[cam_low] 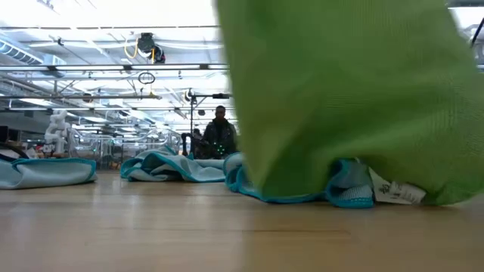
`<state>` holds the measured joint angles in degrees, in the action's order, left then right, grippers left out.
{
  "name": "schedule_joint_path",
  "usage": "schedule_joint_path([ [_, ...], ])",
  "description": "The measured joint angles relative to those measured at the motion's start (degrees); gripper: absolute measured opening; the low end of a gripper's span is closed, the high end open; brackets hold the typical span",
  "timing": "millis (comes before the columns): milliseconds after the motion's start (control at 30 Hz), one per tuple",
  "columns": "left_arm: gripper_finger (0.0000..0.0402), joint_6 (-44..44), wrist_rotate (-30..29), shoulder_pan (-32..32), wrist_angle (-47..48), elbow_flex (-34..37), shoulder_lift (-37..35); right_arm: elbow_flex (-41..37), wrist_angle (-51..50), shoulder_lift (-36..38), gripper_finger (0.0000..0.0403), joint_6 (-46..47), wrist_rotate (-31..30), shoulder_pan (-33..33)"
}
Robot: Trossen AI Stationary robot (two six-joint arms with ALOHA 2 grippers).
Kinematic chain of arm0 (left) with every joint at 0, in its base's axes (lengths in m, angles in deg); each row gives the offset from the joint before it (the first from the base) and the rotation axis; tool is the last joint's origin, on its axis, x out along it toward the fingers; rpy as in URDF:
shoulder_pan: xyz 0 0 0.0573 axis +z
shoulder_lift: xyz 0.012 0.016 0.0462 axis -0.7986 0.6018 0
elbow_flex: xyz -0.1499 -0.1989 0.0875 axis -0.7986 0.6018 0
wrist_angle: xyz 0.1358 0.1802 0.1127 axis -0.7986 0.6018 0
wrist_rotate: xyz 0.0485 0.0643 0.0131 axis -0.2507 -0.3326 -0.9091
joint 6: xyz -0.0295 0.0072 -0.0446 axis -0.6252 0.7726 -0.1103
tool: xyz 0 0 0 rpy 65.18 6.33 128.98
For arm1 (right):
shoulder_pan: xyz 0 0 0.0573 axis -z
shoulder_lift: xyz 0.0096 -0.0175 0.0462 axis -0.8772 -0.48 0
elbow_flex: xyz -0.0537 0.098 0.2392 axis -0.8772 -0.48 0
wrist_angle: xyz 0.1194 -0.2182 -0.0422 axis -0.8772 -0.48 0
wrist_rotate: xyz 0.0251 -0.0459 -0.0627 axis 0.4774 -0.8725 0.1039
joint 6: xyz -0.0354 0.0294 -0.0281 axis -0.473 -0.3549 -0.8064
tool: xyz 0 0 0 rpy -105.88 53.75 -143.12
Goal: Sort microfiber towel by color & place in baskets
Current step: Fold the green towel
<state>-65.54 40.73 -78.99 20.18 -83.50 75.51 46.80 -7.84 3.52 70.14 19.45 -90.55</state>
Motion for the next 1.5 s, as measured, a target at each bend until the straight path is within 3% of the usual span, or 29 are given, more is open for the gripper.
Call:
schedule_joint_path([
  [133, 0.0, 2.02, 4.3, 3.19, 0.47, 1.69, 0.02, -0.02, -3.83, 0.1, 0.0, -0.68, -6.7, 2.57],
  [300, 0.0, 2.71, 11.02, 6.2, -2.08, 2.41, 0.02, -0.02, -3.73, 0.28, 0.0, -3.0, -6.0, 5.11],
  [467, 0.0, 3.43, 13.27, 6.57, -4.4, 2.41, 0.0, -0.02, -2.98, 0.35, 0.0, -3.09, 3.69, 5.4],
  [633, 0.0, -1.57, 24.01, 5.6, -6.45, 2.43, 0.0, -0.03, 1.61, 0.97, 0.0, 2.02, 20.11, 3.85],
  [800, 0.0, -1.87, 32.55, 3.0, -22.57, 2.43, 0.0, -0.02, 14.99, 1.55, 0.0, 7.26, 34.01, 1.42],
  [900, 0.0, -0.54, 32.37, 1.79, -28.74, 2.43, -0.09, -0.02, 21.55, 1.55, 0.0, 9.78, 36.17, 0.52],
  [1033, 0.0, 1.11, 26.56, 1.63, -26.56, 2.43, -0.73, -0.02, 21.79, 1.55, 0.0, 10.92, 36.05, 0.75],
  [1167, 0.0001, 4.22, 19.63, 2.74, -18.49, 2.43, -0.93, -0.02, 12.22, 1.51, 0.0, 6.28, 33.09, 3.51],
  [1367, 0.0001, 4.69, 17.81, 6.83, -3.44, 2.42, 0.04, -0.04, -3.89, -0.2, 0.0, -3.19, 17.38, 9.34],
  [1500, 0.0001, 6.2, 15.12, 9.52, 4.06, 3.39, 1.05, -0.04, -7.78, -1.92, 0.0, -8.82, 7.53, 13.4],
])
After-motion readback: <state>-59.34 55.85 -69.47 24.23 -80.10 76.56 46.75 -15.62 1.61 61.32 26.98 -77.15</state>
